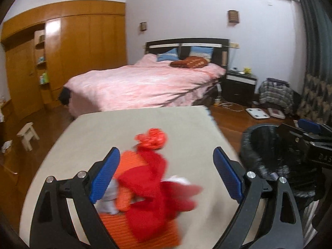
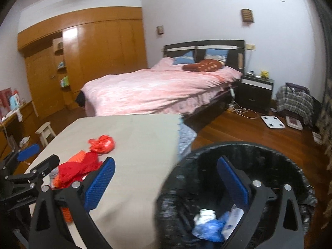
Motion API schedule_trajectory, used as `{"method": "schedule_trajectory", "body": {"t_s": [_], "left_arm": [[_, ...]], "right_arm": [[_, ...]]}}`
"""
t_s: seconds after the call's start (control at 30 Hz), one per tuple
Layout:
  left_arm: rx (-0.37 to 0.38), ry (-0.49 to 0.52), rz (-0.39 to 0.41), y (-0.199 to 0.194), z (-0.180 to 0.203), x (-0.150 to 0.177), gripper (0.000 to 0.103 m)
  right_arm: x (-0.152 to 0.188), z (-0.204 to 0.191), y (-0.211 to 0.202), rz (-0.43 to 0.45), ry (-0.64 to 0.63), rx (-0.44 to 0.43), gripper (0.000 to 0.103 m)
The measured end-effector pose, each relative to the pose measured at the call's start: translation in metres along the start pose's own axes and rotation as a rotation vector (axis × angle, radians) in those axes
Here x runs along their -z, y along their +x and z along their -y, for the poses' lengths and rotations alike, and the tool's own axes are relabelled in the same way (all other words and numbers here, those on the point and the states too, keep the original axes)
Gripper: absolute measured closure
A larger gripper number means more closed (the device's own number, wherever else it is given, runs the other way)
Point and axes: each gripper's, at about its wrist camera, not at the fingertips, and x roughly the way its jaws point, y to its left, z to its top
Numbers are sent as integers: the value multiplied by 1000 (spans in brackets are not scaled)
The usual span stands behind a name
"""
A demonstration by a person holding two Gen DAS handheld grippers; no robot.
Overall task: Collect trash
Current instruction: 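Grasp the grey sock with the left tool while the right tool grasps the red glove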
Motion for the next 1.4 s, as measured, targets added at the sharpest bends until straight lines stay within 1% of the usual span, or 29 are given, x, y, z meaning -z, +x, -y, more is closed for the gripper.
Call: {"method": "schedule_trajectory", "body": {"t_s": [0.17, 0.23, 0.33, 0.47, 0.6, 0.77, 0.87, 0.97, 1.0, 1.13, 1.4], "left_arm": [[-84, -21, -26, 0, -37, 13, 15], [-111, -34, -43, 2, -51, 20, 17], [-138, -63, -67, 8, -69, 28, 19], [-153, -85, -97, 16, -85, 37, 22], [-153, -98, -123, 26, -90, 46, 28], [-134, -116, -154, 41, -96, 50, 32], [-116, -120, -174, 49, -96, 54, 37], [-98, -112, -204, 58, -93, 54, 50], [-85, -110, -214, 61, -91, 55, 59], [-69, -119, -218, 63, -91, 58, 62], [-88, -145, -154, 45, -95, 52, 63]], "right_arm": [[10, -33, 15, -11, -41, -52, 6], [14, -45, 23, -17, -48, -74, 6], [18, -57, 31, -27, -52, -94, 6], [21, -69, 42, -49, -68, -114, 7], [28, -76, 48, -70, -81, -124, 9], [31, -80, 53, -89, -93, -133, 13], [33, -81, 55, -98, -97, -141, 14], [34, -84, 57, -105, -102, -149, 15], [34, -85, 57, -107, -104, -153, 16], [36, -90, 56, -106, -117, -160, 16], [33, -97, 54, -98, -120, -179, 17]]}}
